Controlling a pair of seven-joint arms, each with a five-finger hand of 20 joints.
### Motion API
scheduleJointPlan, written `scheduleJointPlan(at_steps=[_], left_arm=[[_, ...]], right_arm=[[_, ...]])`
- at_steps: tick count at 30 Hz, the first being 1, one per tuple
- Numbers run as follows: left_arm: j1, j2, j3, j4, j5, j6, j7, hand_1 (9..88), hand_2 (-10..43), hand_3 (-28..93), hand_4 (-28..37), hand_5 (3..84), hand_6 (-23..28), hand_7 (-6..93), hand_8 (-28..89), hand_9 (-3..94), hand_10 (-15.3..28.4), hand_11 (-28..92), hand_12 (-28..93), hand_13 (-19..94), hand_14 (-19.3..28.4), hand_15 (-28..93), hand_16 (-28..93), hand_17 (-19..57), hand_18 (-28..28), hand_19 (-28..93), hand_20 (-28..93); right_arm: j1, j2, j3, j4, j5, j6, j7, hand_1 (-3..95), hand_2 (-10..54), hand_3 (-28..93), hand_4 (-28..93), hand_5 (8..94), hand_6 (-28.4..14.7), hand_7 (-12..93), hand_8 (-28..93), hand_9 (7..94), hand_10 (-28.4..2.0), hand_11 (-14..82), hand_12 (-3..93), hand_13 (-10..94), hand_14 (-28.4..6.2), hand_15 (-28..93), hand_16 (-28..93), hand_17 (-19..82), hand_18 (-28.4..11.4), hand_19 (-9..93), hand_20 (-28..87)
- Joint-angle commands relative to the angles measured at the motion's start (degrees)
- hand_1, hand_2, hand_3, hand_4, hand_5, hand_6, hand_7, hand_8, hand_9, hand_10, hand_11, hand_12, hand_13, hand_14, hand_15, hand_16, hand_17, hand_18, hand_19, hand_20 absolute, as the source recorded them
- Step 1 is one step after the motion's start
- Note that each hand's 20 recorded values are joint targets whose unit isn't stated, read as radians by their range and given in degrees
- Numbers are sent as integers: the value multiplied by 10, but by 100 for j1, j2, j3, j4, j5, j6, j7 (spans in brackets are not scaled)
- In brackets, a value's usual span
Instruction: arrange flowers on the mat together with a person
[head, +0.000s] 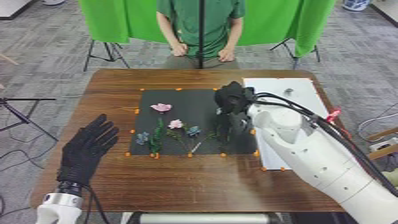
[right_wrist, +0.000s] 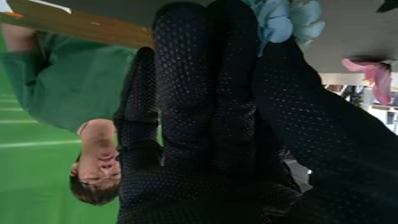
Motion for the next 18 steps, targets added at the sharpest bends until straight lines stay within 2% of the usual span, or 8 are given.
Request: scheduleJointPlan(at_steps=[1,3,9,18], left_arm=[[37,-26,6,51,26,-67,-72,237,-2,708,-280,362,34,142,-80,307,122,159,149,260,141,204,14,-90,211,420,81],[44,-28,7,44,31,-59,-61,238,-2,708,-281,362,34,142,-79,307,122,159,149,260,141,203,14,-89,211,419,81],[36,-69,-11,45,48,-85,-101,238,-2,708,-281,362,34,143,-79,307,123,159,149,260,141,204,14,-90,211,419,81],[90,-33,-6,27,21,-55,-47,239,0,706,-281,362,34,143,-80,307,122,158,149,261,140,203,15,-90,211,418,81]], right_arm=[[-43,40,133,-51,-119,-58,-106,472,-95,804,-283,709,40,446,10,886,-52,125,436,777,-42,434,321,255,-168,677,338],[-56,42,153,-52,-112,-72,-162,432,-95,801,-283,705,33,434,11,861,-58,178,392,766,-51,464,264,252,-170,673,347],[-97,48,221,-73,-5,-122,-262,364,-95,796,-283,682,25,414,0,802,-80,286,258,733,-60,482,229,240,-177,665,358],[-132,109,325,-248,-26,-210,-403,279,-95,851,-283,679,24,343,-64,770,-91,284,241,704,-72,485,223,226,-187,662,366]])
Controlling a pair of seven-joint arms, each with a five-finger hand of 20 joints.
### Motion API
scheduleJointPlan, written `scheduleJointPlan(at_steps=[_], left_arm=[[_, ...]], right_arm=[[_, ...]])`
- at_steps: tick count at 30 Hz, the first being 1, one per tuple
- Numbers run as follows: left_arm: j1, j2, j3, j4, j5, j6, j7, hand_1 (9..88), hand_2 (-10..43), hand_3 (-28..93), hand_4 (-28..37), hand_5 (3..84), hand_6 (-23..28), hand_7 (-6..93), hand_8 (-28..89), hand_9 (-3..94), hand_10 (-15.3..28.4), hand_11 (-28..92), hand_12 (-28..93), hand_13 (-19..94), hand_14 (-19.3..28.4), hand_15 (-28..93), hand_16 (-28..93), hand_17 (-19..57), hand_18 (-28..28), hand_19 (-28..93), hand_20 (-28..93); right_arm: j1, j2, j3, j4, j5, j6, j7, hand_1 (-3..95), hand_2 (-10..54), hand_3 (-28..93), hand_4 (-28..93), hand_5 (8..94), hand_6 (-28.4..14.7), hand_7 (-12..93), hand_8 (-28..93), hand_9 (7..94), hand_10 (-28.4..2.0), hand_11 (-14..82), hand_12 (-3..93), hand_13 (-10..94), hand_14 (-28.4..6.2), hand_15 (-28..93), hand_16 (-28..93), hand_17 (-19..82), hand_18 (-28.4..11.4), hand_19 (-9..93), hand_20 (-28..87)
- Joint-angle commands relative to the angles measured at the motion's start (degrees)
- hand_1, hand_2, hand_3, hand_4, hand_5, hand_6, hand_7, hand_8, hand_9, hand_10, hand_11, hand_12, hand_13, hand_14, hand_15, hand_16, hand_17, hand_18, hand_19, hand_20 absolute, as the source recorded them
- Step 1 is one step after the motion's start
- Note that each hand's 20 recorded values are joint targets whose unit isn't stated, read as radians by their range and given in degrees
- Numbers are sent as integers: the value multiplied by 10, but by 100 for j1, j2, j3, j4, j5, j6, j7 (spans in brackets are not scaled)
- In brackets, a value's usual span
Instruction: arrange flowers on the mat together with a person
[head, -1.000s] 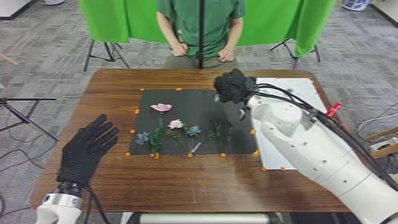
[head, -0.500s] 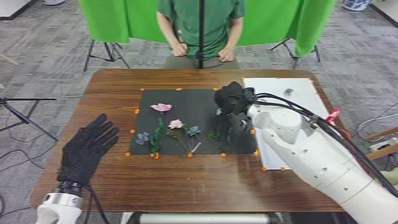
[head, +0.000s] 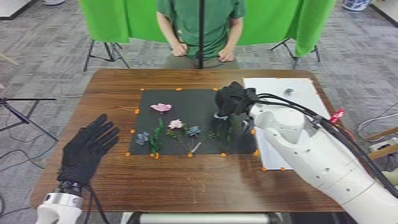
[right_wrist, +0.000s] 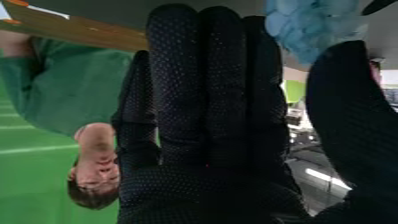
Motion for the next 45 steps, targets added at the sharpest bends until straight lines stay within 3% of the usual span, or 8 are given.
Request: scheduleJointPlan(at_steps=[1,10,11,19,27,31,36,45], left_arm=[[108,-16,-1,17,3,-23,-11,238,0,706,-280,362,34,143,-80,307,122,158,149,261,139,202,14,-90,211,418,81],[98,-21,21,-2,6,7,36,239,1,706,-281,362,34,142,-80,306,122,158,149,261,140,204,15,-90,211,418,82],[61,-193,-55,1,103,-88,-83,239,1,706,-281,362,34,142,-80,307,123,158,149,260,140,204,15,-90,211,419,82],[8,-157,3,48,54,16,12,240,1,706,-280,363,35,143,-80,307,124,161,149,259,141,205,15,-90,212,420,83],[121,-241,72,-74,-179,129,282,246,-4,707,-277,342,30,147,-80,286,119,160,149,249,138,204,16,-90,212,421,82],[154,-430,16,-109,2,35,186,251,-7,705,-274,332,28,150,-83,273,115,157,150,243,136,203,16,-90,212,419,81],[147,-260,81,-79,55,258,324,253,-17,699,-272,331,29,153,-83,267,114,154,151,234,132,193,17,-92,211,416,80],[101,-274,262,5,117,74,194,252,-33,696,-274,318,26,155,-84,247,108,146,155,217,123,158,28,-97,208,399,77]], right_arm=[[-21,102,124,-222,-72,-94,-169,275,-95,856,-283,675,24,344,-109,765,-92,283,240,700,-73,486,222,224,-188,661,367],[-632,567,789,-1244,1277,365,78,223,-55,861,-278,612,12,354,-164,673,-109,306,253,650,-88,500,214,210,-195,648,367],[-867,618,1033,-1497,1699,376,240,217,-37,866,-277,596,9,351,-165,659,-115,304,253,635,-91,497,209,204,-196,636,361],[-2465,1079,3203,-2773,6707,-313,336,238,138,921,-211,551,-4,310,-153,588,-136,267,234,529,-107,431,190,155,-206,547,324],[-4772,660,5457,-3727,8748,-828,924,116,103,880,-214,457,-50,157,-98,483,-168,180,243,431,-147,387,217,129,-227,553,342],[-5691,187,5980,-4119,9095,-553,1046,119,74,866,-220,437,-56,133,-87,459,-173,166,248,406,-156,388,206,125,-232,552,348],[-6245,-142,6199,-4302,9042,-443,1130,120,40,815,-235,412,-55,98,-78,423,-162,74,219,367,-152,176,232,114,-225,432,275],[-6366,-538,5934,-4365,9203,-132,1352,109,12,793,-246,363,-51,94,-71,362,-149,41,218,298,-139,76,294,69,-217,346,232]])
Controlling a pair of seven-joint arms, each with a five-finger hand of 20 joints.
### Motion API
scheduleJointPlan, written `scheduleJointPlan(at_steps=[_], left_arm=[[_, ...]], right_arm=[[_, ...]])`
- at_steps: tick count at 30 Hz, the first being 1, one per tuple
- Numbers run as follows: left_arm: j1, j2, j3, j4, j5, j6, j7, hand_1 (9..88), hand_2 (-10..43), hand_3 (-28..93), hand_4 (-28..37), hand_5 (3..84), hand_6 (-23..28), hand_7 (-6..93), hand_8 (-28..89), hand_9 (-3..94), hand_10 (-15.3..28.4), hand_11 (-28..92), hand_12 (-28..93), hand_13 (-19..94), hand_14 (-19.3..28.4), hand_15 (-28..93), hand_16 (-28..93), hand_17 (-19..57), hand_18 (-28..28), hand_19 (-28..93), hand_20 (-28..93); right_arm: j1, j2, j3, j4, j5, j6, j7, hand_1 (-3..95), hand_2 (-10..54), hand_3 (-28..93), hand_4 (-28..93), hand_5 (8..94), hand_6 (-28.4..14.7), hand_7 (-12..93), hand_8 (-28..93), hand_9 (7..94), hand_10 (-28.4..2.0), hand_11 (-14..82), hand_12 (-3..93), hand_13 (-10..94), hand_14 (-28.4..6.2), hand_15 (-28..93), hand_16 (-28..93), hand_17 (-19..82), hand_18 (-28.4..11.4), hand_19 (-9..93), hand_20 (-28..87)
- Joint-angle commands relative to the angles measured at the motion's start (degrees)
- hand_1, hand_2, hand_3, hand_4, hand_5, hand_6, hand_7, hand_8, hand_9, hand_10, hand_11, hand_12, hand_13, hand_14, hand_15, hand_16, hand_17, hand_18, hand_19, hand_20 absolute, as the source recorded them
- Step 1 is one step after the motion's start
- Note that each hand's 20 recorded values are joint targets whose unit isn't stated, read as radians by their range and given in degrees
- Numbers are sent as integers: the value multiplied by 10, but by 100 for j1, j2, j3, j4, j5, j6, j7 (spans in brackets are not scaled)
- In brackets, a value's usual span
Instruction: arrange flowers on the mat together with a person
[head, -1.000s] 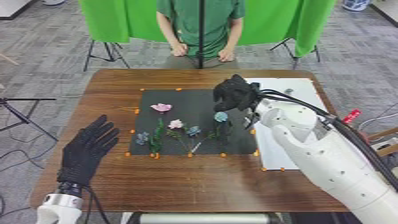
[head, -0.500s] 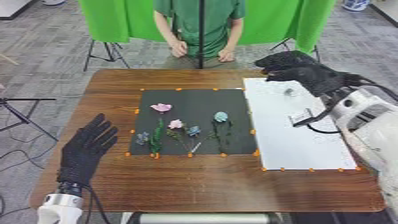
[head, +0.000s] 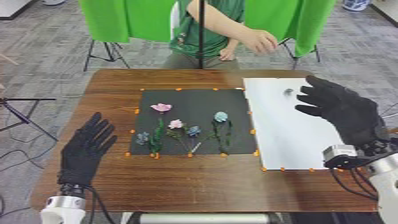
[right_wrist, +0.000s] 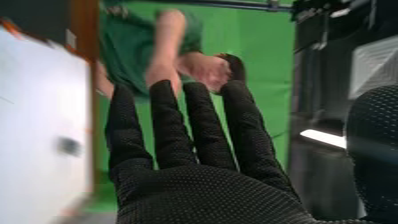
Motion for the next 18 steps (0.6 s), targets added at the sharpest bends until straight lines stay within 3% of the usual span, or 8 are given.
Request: scheduleJointPlan(at_steps=[1,2,4,7,9,12,16,18], left_arm=[[26,-26,137,81,101,-74,-214,253,-34,696,-274,317,26,155,-84,247,108,145,155,216,124,157,30,-97,208,399,77],[-74,31,217,121,136,6,-87,256,-33,695,-273,317,26,155,-85,247,108,144,156,216,124,156,31,-97,208,399,78],[-214,105,202,162,115,-105,-150,257,-33,695,-271,316,25,156,-85,248,108,144,157,217,123,155,33,-97,208,399,78],[-83,99,151,118,109,-14,-177,259,-29,693,-269,317,26,158,-85,251,109,149,159,218,124,156,35,-97,208,401,80],[91,105,120,62,-18,58,-136,258,-28,693,-267,320,27,158,-86,255,110,152,159,220,125,158,36,-97,208,401,81],[99,195,22,68,97,-64,-251,259,-28,693,-266,323,27,156,-86,260,110,153,158,222,128,161,36,-96,209,404,82],[116,372,-110,18,25,-47,-202,260,-27,691,-266,323,27,155,-85,261,110,154,156,223,128,166,35,-96,209,405,81],[167,367,-189,25,-24,-43,-194,258,-25,692,-266,323,27,155,-85,261,111,155,156,223,128,167,34,-96,209,406,81]], right_arm=[[-197,-392,-287,-2,51,113,269,111,13,794,-247,362,-51,95,-71,362,-150,44,219,301,-137,77,298,67,-219,356,237],[-171,-382,-278,16,123,180,268,113,16,794,-247,362,-51,96,-72,362,-151,47,220,305,-136,77,302,65,-221,367,242],[-149,-403,-276,19,86,294,222,116,19,795,-246,361,-52,99,-72,361,-150,53,222,311,-137,78,309,63,-222,379,247],[-66,-413,-330,69,24,237,367,121,17,801,-244,363,-53,106,-73,362,-151,59,223,316,-138,82,316,63,-222,391,251],[-10,-499,-401,125,28,167,344,129,21,807,-244,363,-53,109,-75,362,-150,64,223,317,-138,86,318,62,-221,396,252],[-104,-514,-346,52,-108,260,267,131,22,811,-244,362,-53,113,-76,362,-150,69,223,320,-138,97,320,63,-222,402,254],[-17,-515,-402,132,-113,185,275,129,18,811,-246,363,-52,114,-79,367,-150,73,221,326,-139,105,315,67,-223,408,255],[-6,-518,-492,142,-141,173,300,127,15,809,-247,362,-50,112,-81,367,-149,70,217,327,-139,106,311,69,-222,408,253]])
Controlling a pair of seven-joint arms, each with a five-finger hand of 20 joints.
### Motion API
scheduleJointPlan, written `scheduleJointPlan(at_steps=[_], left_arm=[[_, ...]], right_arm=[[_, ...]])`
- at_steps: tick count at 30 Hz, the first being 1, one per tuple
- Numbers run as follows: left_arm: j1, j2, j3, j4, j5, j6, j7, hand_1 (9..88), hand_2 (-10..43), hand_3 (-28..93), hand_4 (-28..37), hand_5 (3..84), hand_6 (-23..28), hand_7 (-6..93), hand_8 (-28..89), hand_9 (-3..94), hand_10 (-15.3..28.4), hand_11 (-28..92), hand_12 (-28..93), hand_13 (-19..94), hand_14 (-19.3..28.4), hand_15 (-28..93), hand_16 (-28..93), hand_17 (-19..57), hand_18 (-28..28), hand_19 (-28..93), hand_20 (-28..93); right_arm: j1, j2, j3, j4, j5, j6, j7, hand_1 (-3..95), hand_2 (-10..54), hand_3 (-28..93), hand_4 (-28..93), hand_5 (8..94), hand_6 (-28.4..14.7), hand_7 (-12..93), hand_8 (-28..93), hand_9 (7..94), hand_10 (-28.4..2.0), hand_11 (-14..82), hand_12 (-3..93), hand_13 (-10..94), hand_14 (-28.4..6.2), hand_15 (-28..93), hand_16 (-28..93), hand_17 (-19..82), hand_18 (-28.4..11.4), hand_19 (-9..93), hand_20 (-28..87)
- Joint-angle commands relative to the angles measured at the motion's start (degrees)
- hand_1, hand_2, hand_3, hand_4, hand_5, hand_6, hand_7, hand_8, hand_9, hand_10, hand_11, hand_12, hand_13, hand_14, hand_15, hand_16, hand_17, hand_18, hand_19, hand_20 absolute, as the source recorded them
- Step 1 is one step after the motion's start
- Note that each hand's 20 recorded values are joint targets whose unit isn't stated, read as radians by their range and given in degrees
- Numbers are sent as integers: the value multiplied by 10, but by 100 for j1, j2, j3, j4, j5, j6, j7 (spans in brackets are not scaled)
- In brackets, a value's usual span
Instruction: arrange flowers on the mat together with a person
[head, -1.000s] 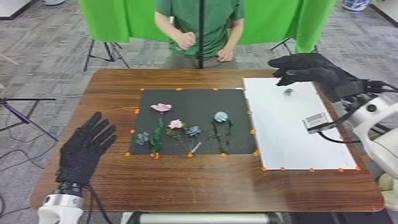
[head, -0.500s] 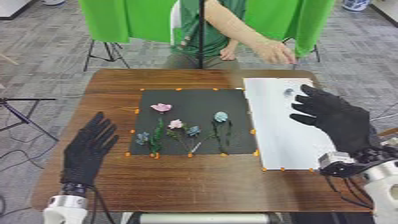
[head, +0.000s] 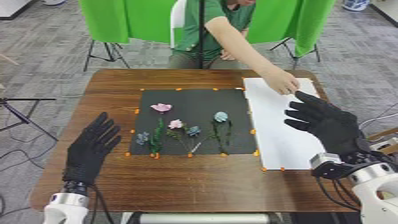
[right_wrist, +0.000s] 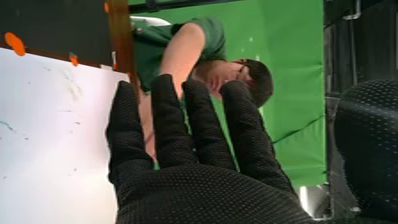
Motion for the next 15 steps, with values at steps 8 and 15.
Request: scheduleJointPlan(at_steps=[8,15], left_arm=[[243,395,-327,-99,-63,-10,98,257,-19,691,-267,325,28,154,-84,263,112,156,154,226,129,170,31,-96,211,410,81],[343,255,-263,-65,-127,50,82,252,-18,695,-266,326,28,154,-85,264,113,157,153,226,131,172,29,-95,211,411,80]], right_arm=[[255,76,-269,14,-129,-30,-74,126,16,807,-249,363,-48,114,-80,373,-149,72,215,334,-140,116,303,71,-222,416,253],[177,70,-254,-11,-304,-69,-28,127,17,807,-250,364,-48,118,-84,374,-150,74,216,331,-142,126,294,69,-223,421,254]])
